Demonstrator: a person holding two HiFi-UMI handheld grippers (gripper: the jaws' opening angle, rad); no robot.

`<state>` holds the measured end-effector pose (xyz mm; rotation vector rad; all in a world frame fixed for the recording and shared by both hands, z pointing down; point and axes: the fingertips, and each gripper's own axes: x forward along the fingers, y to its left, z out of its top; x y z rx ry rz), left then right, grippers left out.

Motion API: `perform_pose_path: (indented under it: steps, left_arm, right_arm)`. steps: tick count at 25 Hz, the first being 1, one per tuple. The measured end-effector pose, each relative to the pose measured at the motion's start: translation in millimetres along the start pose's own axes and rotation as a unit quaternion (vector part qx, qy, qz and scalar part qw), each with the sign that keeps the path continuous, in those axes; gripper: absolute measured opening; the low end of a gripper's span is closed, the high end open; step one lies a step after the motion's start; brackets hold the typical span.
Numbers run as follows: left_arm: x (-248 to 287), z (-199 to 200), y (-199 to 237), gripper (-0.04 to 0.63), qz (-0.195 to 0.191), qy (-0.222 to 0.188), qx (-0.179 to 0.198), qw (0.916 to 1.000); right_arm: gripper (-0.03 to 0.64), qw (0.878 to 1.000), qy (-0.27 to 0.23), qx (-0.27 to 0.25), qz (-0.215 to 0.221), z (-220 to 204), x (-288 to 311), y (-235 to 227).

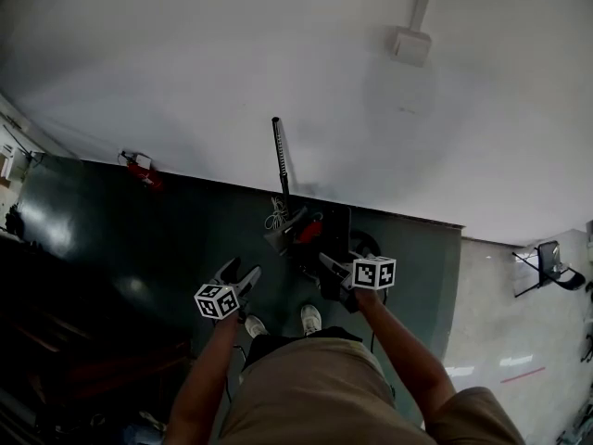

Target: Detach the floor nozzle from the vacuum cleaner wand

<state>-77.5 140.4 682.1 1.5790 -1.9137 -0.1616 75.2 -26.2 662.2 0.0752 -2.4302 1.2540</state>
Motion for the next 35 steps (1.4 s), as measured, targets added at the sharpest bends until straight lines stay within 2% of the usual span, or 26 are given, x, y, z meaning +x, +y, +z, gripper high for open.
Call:
perform_pose_path:
  steps: [8, 17, 35]
  left_arm:
    - [-2, 0, 6, 0.365, 0.005, -0.004, -0.001, 1.0000]
    - [8, 0, 5, 0.365, 0.001, -0.003, -0.003, 1.0000]
    - [8, 7, 14, 0.365, 0.000, -0.004, 0.002, 1.0000]
  right_arm:
    - [0.227, 0.999, -0.027, 0.036, -0.003, 7, -1, -17]
    - [0.225, 1.000, -0.023, 0.005, -0.012, 4, -5, -24]
    - [0.225, 1.000, -0.014, -0.002, -0.013, 9, 7, -22]
